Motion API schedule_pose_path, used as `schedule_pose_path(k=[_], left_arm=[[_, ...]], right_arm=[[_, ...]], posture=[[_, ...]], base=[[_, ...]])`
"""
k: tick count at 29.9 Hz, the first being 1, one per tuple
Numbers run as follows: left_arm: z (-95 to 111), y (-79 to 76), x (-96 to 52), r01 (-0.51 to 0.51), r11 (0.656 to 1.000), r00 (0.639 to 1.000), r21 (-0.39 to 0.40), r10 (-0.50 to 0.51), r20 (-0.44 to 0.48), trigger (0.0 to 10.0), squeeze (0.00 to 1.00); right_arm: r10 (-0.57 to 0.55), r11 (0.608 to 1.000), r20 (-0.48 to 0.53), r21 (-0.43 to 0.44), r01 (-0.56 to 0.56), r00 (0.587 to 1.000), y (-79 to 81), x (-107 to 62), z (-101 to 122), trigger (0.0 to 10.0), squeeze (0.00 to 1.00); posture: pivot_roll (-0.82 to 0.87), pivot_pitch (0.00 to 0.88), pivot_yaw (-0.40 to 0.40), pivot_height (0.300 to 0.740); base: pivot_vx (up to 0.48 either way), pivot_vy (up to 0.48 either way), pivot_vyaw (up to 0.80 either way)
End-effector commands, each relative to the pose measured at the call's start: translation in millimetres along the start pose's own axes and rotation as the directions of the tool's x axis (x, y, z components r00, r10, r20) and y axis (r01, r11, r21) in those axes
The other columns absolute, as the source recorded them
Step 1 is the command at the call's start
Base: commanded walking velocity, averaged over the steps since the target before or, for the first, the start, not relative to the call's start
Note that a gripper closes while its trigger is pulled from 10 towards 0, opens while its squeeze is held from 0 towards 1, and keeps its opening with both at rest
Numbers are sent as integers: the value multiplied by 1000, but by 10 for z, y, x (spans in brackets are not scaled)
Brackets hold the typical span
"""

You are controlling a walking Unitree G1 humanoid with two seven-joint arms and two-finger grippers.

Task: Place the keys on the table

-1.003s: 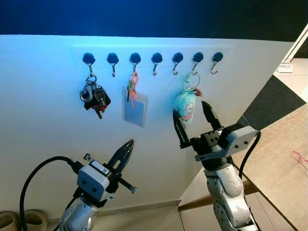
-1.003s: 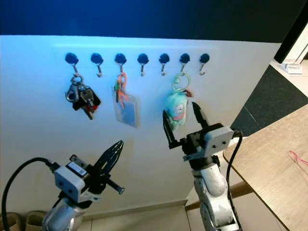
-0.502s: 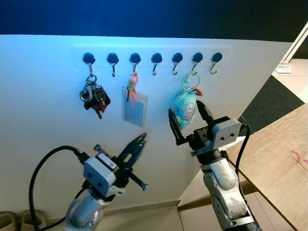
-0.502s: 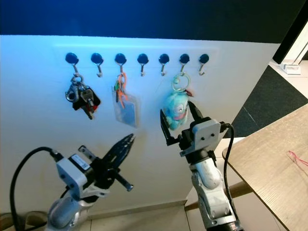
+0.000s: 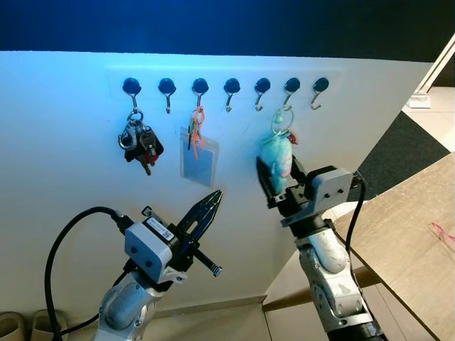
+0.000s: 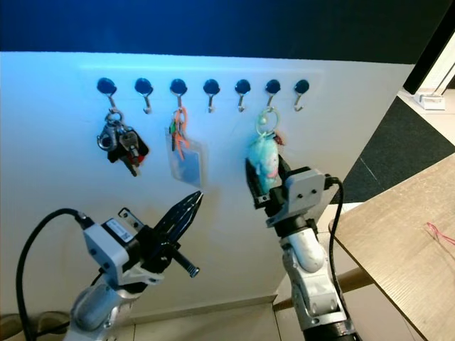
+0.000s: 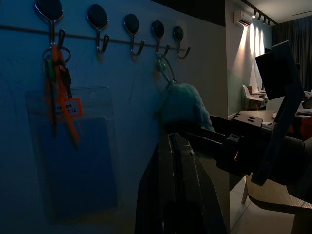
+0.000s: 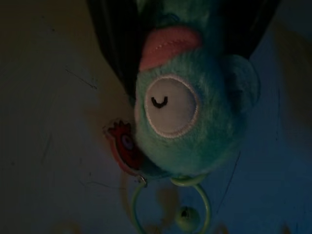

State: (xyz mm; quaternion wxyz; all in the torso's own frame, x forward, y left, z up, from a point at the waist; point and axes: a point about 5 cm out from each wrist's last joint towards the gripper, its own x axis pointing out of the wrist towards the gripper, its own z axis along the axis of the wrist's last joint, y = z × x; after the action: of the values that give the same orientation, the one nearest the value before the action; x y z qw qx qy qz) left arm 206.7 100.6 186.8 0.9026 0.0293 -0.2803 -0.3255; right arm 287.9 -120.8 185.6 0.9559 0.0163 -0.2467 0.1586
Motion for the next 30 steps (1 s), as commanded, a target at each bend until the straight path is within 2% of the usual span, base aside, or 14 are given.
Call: schedule_pose_path(k=[1,8,16,21,30], left_arm=[[53,-24,28,17,1000,1000,1,-17,14,10000,0],[100,-20,72,21,1000,999,14,-22,31,10000,0],[121,-28,96,30,999,999,19,-31,36,10000,0],[134,-33,109,39,999,999,19,-40,34,10000,0],[147,-43,126,48,999,998,17,-48,36,10000,0]], right_arm=[[-1,1000,-25,5,1,1000,-21,-4,-43,0,0],[-1,1000,-4,13,1,1000,-13,25,-13,0,0],[-22,1000,71,-9,23,997,-44,73,112,0,0],[-46,998,183,-38,54,982,-72,113,309,0,0],[-48,998,240,-32,57,970,-59,150,429,0,0]], posture=[[57,79,-75,740],[59,83,-77,740],[59,88,-74,740],[55,90,-70,740],[54,92,-70,740]], base=[[0,0,0],[0,0,0],[0,0,0],[0,0,0],[0,0,0]])
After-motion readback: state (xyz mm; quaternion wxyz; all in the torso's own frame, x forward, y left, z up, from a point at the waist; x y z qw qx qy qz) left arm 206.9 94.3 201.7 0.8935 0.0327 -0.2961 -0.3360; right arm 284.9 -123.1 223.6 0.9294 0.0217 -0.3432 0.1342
